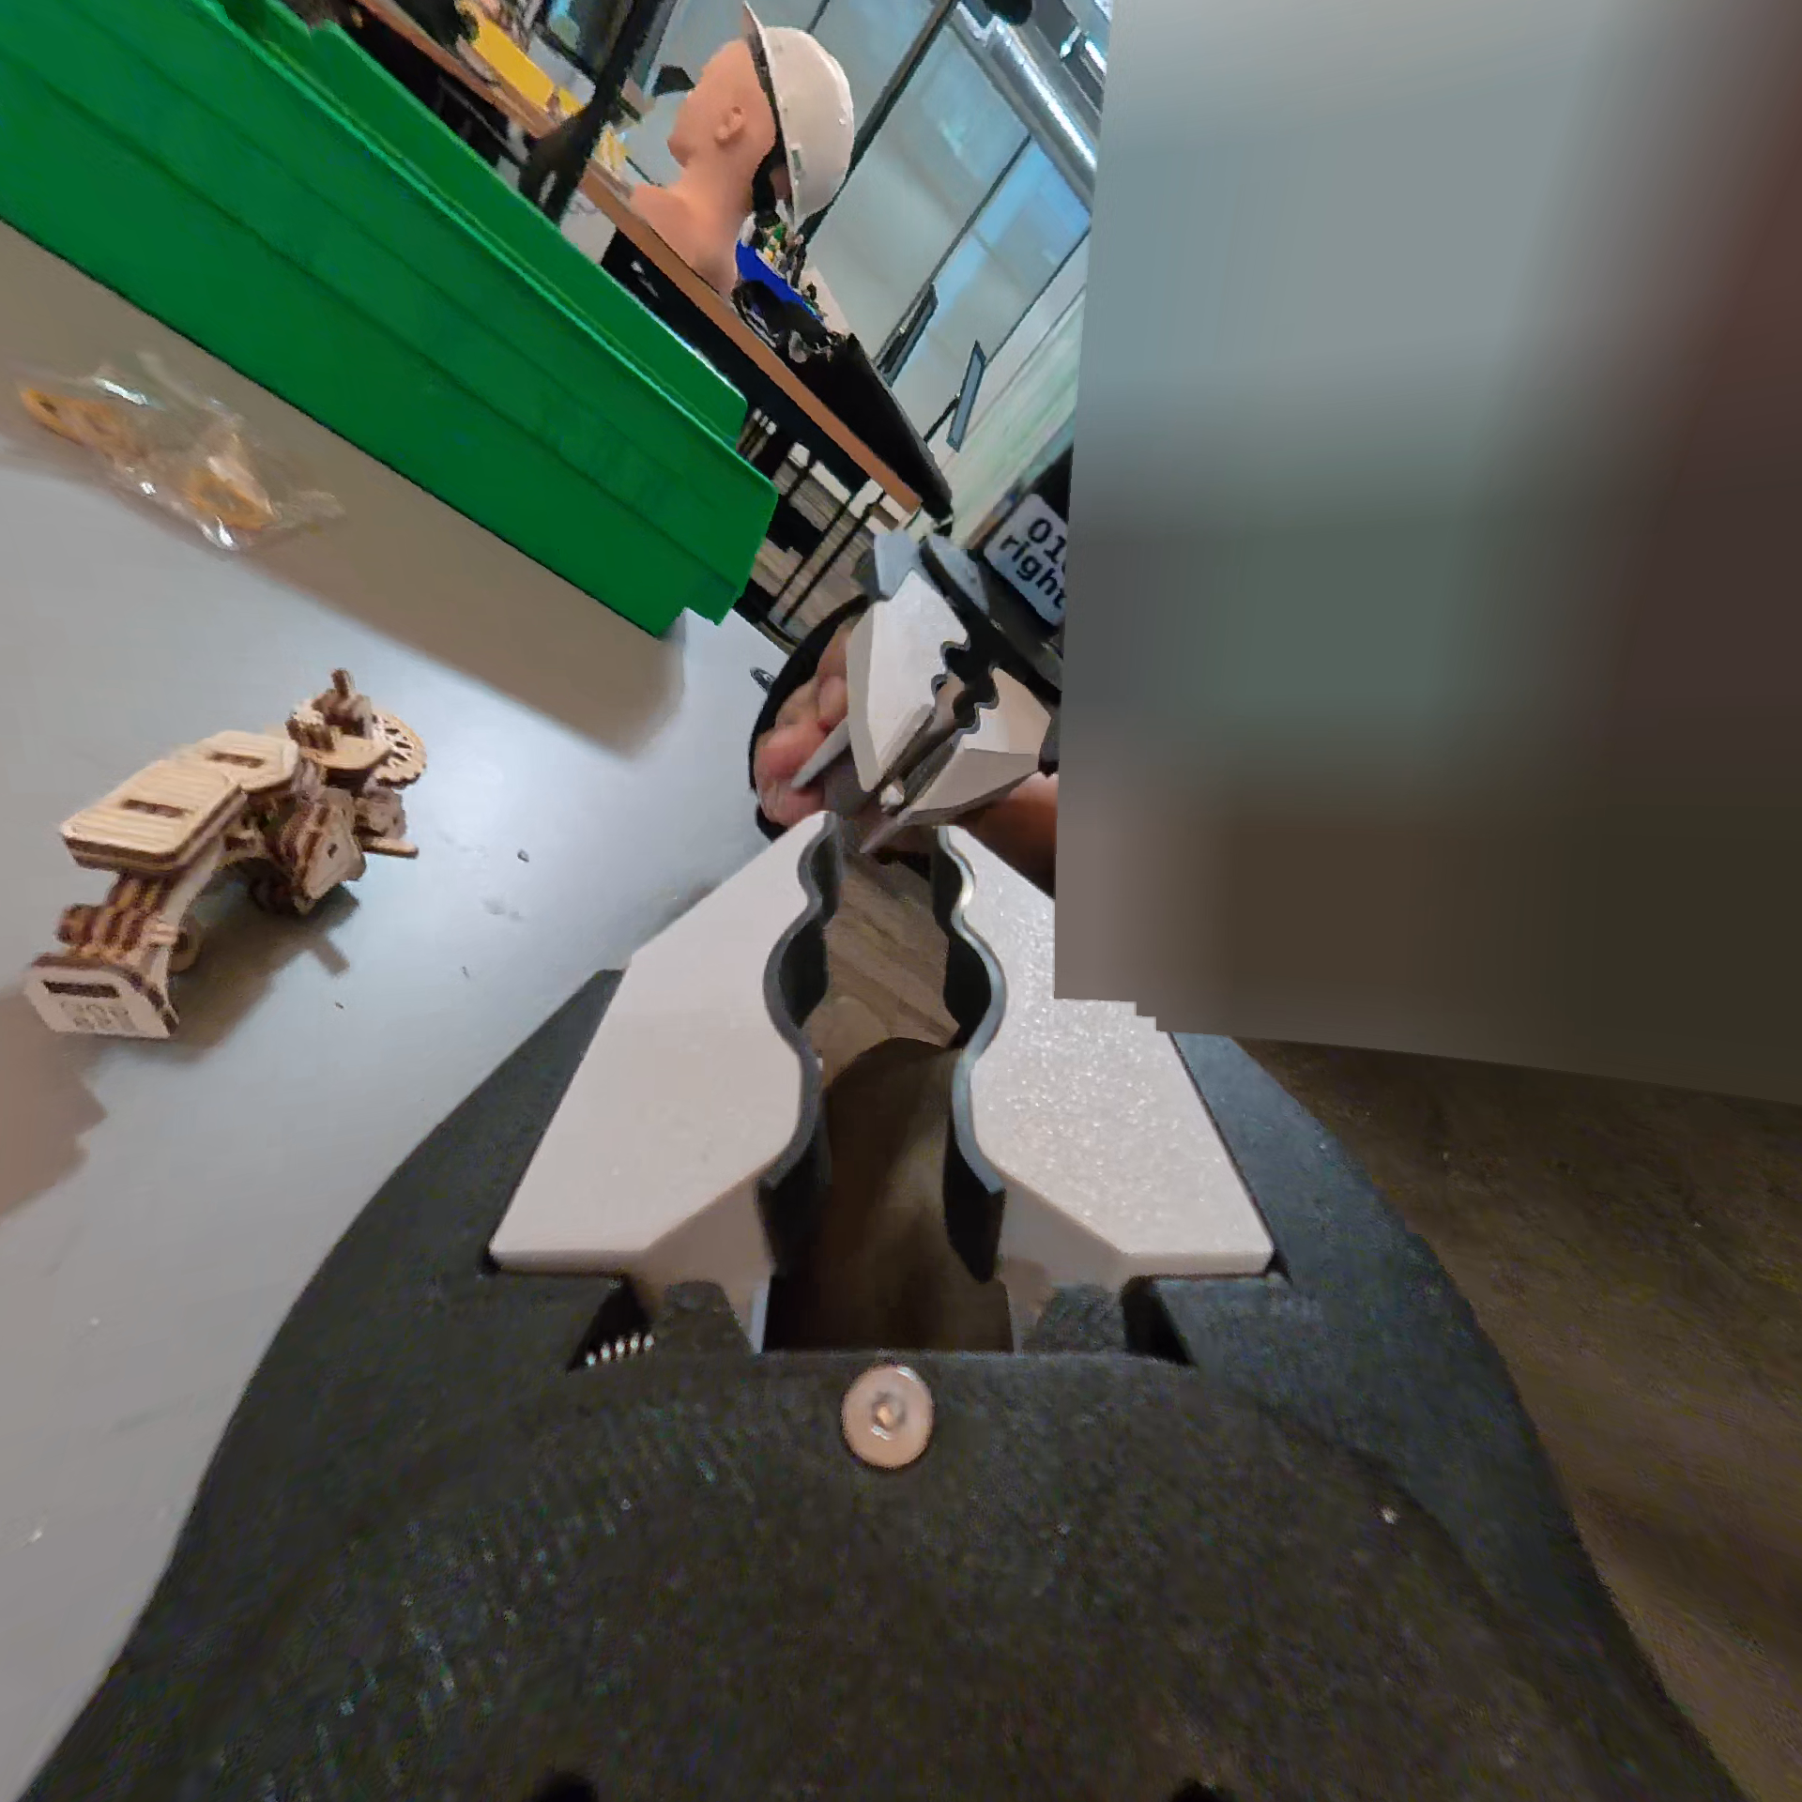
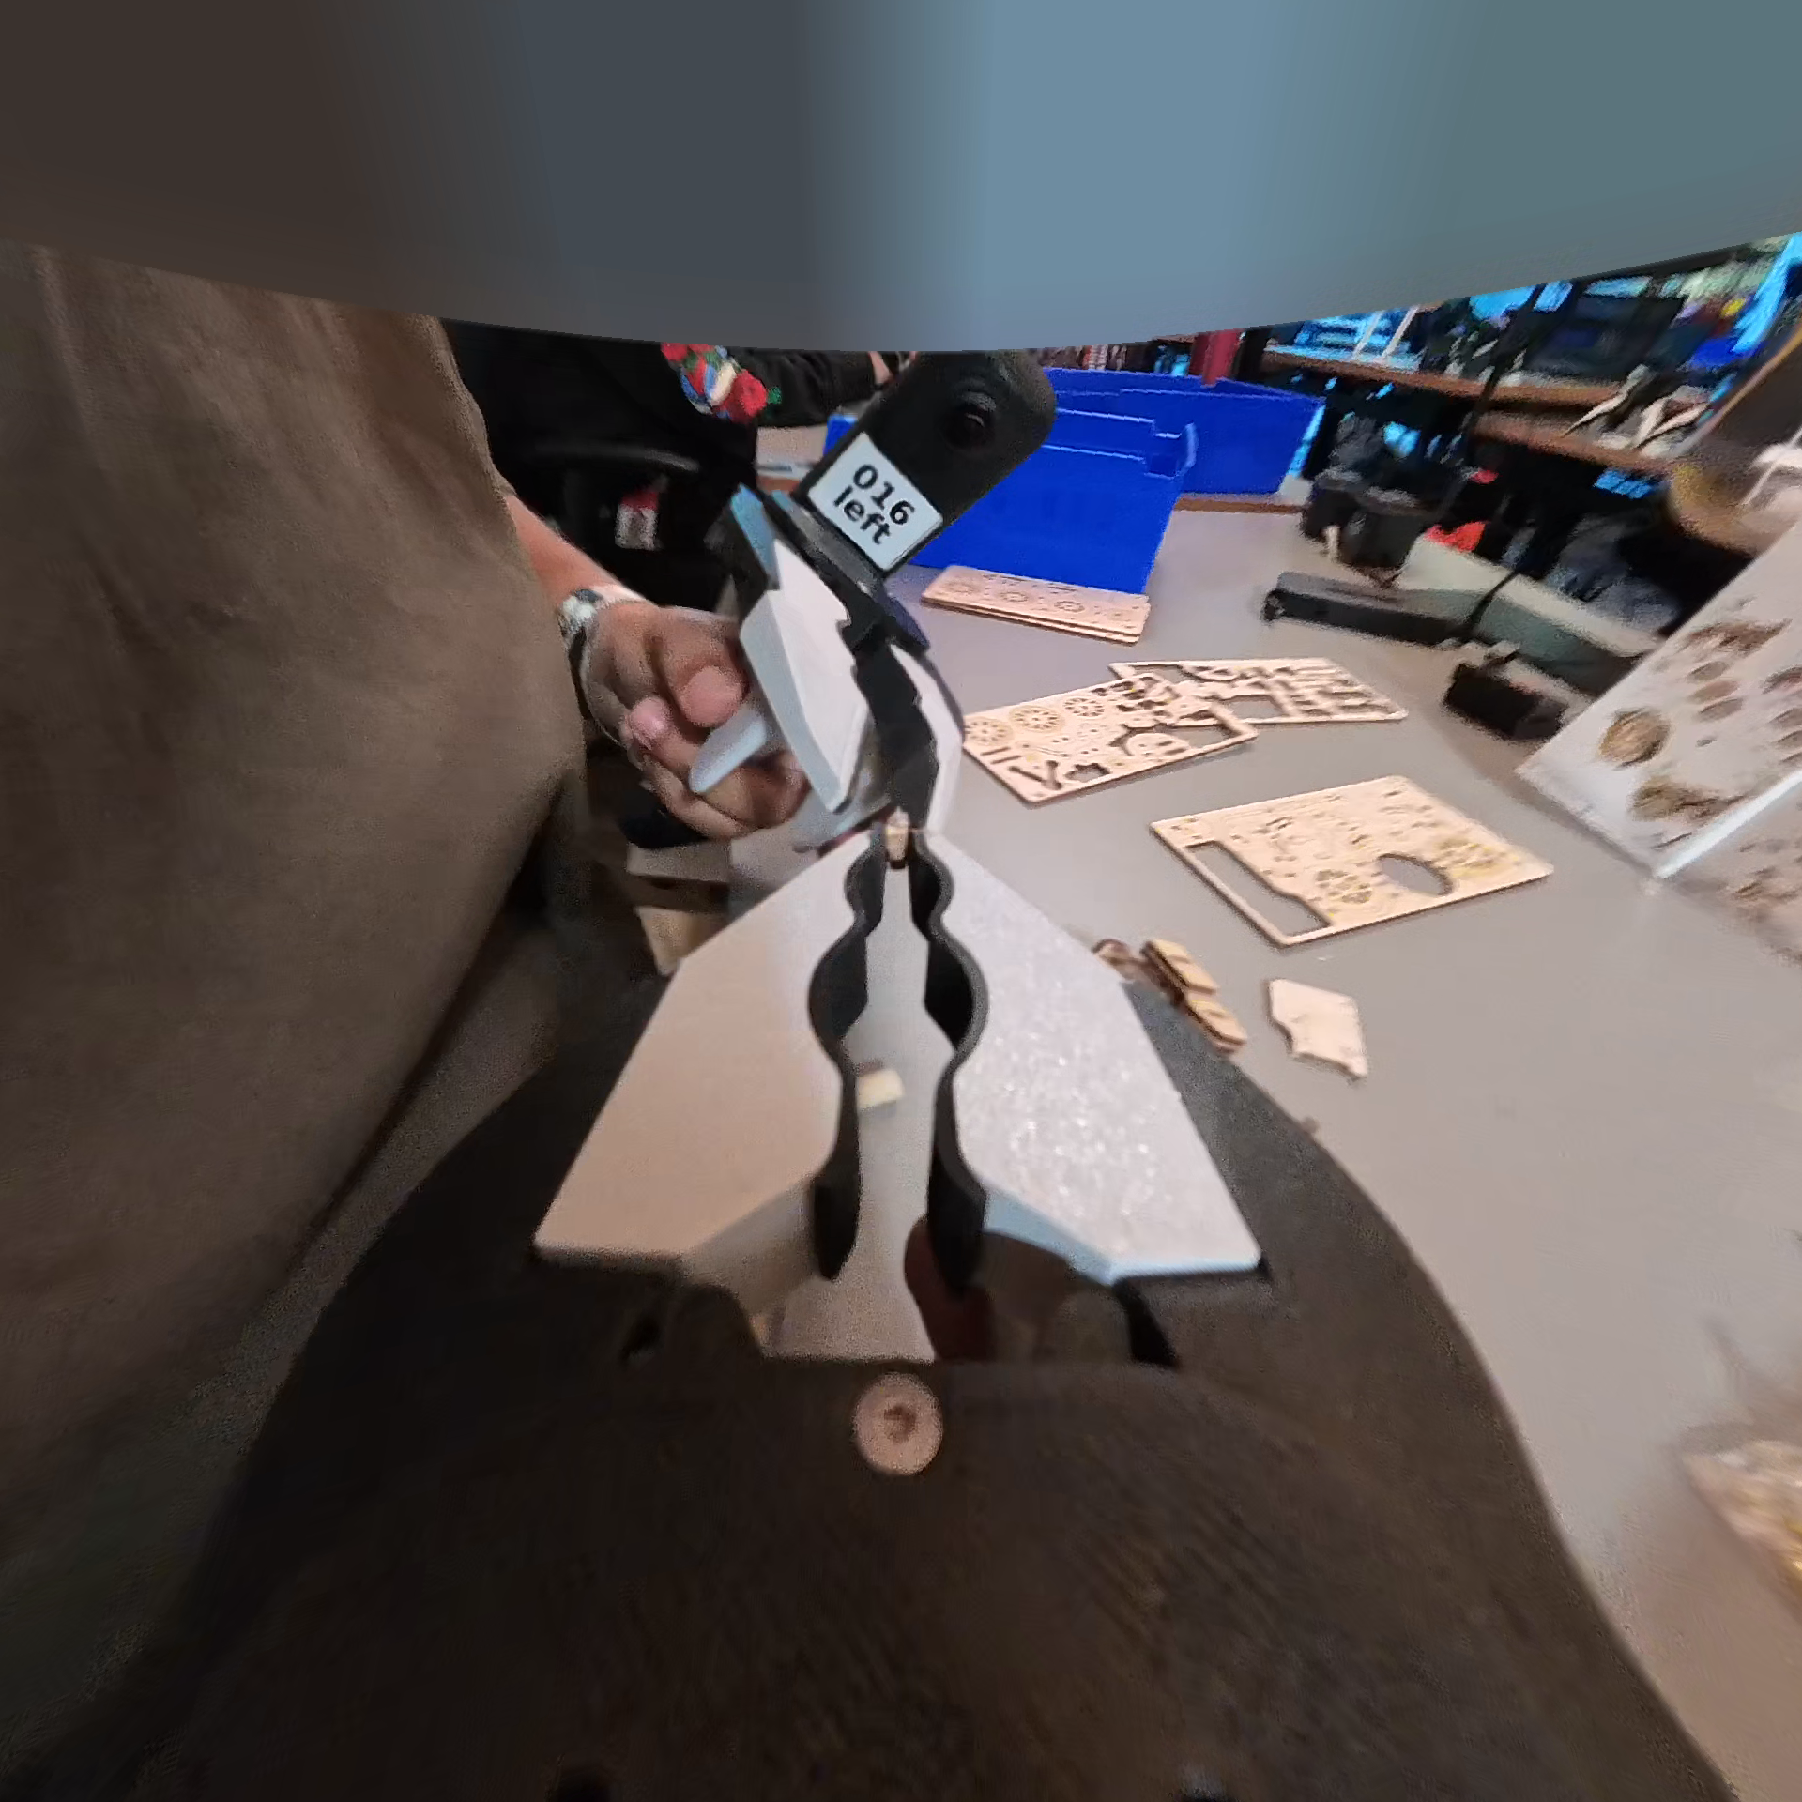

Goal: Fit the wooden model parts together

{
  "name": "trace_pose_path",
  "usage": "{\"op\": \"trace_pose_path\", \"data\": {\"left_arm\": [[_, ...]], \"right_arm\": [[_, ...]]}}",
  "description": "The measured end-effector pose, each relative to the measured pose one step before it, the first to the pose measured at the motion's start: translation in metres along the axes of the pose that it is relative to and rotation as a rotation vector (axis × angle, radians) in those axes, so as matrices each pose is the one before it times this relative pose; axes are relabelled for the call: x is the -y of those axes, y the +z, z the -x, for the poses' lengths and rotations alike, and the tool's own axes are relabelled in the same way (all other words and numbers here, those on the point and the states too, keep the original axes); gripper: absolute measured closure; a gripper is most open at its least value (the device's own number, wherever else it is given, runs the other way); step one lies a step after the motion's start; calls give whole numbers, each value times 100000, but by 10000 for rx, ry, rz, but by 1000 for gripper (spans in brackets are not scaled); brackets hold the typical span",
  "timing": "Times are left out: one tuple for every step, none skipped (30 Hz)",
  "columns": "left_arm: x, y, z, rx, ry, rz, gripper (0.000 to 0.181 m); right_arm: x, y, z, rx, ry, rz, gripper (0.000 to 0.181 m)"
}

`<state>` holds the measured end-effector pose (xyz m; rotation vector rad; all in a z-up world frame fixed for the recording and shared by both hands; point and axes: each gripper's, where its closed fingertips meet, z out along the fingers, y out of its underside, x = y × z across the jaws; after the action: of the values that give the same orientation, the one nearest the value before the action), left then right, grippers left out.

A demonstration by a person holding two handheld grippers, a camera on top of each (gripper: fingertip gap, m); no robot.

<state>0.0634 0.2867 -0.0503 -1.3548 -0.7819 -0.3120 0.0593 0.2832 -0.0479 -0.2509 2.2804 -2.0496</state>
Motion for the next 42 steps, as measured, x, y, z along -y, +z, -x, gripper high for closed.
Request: {"op": "trace_pose_path", "data": {"left_arm": [[-46, 9, 27, -103, -274, 8, 167], [-52, 10, 93, -55, -254, 7, 170], [-98, 39, 14, -86, -207, 46, 170], [-44, 36, -52, -82, -132, 12, 171], [-61, 45, -56, -57, -82, 21, 171], [-86, 59, -116, -83, -46, 52, 171], [-146, 70, -84, -48, -44, 88, 171], [-190, 84, -43, -32, -41, 111, 170], [-181, 79, -39, -25, -34, 98, 170], [-125, 55, -13, -8, -34, 61, 169], [-77, 38, -30, -19, -34, 27, 169], [0, 8, -49, -37, -37, -9, 169], [35, -5, -52, -44, -54, -30, 169], [46, -19, -26, -43, -72, -28, 169], [-2, -15, -3, -33, -67, -11, 170], [2, -14, 16, -22, -62, -13, 170], [8, -13, 14, -18, -52, -18, 171], [13, -9, 23, -19, -58, -20, 172], [22, -7, 3, -26, -62, -22, 173], [-1, -6, 45, -5, -54, -11, 175], [0, 1, 72, 21, -35, -10, 177], [-5, -2, 15, -10, -4, -13, 178], [6, 0, 26, 1, -29, -10, 179], [11, 10, 15, -9, -40, -4, 179], [-9, 12, 7, -13, -32, 3, 178], [-4, 15, -8, -24, -33, 0, 178], [5, 0, 10, -14, -41, -8, 178], [4, 12, 9, -11, -37, -14, 179], [28, 0, 9, -12, -48, -22, 179], [30, 12, 1, -11, -60, -25, 179], [14, 13, -17, -19, -48, -16, 179], [25, 8, -19, -22, -47, -22, 180], [22, 3, -39, -30, -29, -17, 180], [13, -3, -19, -12, -24, -6, 180], [13, -7, -59, -24, -7, -5, 180], [16, -7, -94, -45, 25, -10, 180], [53, 6, -18, 35, 18, -29, 180], [22, 14, -24, 26, 36, -15, 180], [11, 22, -40, -21, -18, 4, 180], [31, 4, -33, -47, -78, 2, 180], [36, -5, -25, -42, -98, 3, 180], [38, -11, -57, -64, -74, -13, 180]], "right_arm": [[-17, -10, 16, -199, -620, 140, 178], [-44, 5, 78, -179, -657, 161, 179], [-50, 40, 148, -148, -685, 166, 179], [-113, 52, 145, -147, -657, 195, 179], [-109, 78, 114, -144, -571, 190, 179], [-84, 61, 128, -93, -460, 147, 179], [-45, 56, 105, -57, -324, 89, 179], [7, 34, 83, -29, -204, 30, 179], [20, 20, 50, 5, -100, 0, 179], [9, -1, 22, 5, -44, -5, 179], [15, -2, 11, 6, -43, -7, 179], [-37, 9, 5, 2, -59, 14, 179], [-40, 11, 48, 11, -83, 30, 179], [-24, 27, 75, 12, -89, 25, 179], [12, 21, 64, -1, -78, 14, 179], [-6, 34, 65, 7, -63, 23, 179], [18, 18, 45, 2, -59, 11, 179], [20, 3, 35, -2, -57, 4, 179], [23, 3, 22, -4, -40, 1, 179], [22, 3, 2, 3, -8, -6, 179], [40, -4, 15, 7, 13, -25, 179], [30, -3, 15, 4, 8, -13, 179], [-15, 2, -15, -5, -11, 12, 179], [-21, -10, 2, -6, -14, 6, 179], [-23, -3, 7, 4, 7, 7, 179], [-24, -7, 0, 5, 14, 9, 178], [-15, -12, -6, 2, 11, 2, 179], [11, -1, 3, 0, 15, -13, 179], [10, -12, -18, -3, 19, -4, 179], [-5, -13, -31, -11, 8, 1, 179], [6, -13, -12, -7, 5, -10, 179], [22, -15, -8, 1, 21, -13, 179], [27, -19, -9, 0, 34, -22, 179], [24, -8, -13, 1, 37, -12, 179], [46, -5, 4, 3, 22, -27, 179], [90, -7, -12, -9, 23, -43, 179], [20, -4, -56, -29, 24, -4, 178], [26, -22, -43, -19, 9, -17, 179], [37, -30, -21, 1, 21, -35, 179], [36, -12, 1, 6, 47, -31, 179], [36, -9, -4, 7, 47, -25, 179], [46, -1, -19, -6, 33, -34, 179]]}}
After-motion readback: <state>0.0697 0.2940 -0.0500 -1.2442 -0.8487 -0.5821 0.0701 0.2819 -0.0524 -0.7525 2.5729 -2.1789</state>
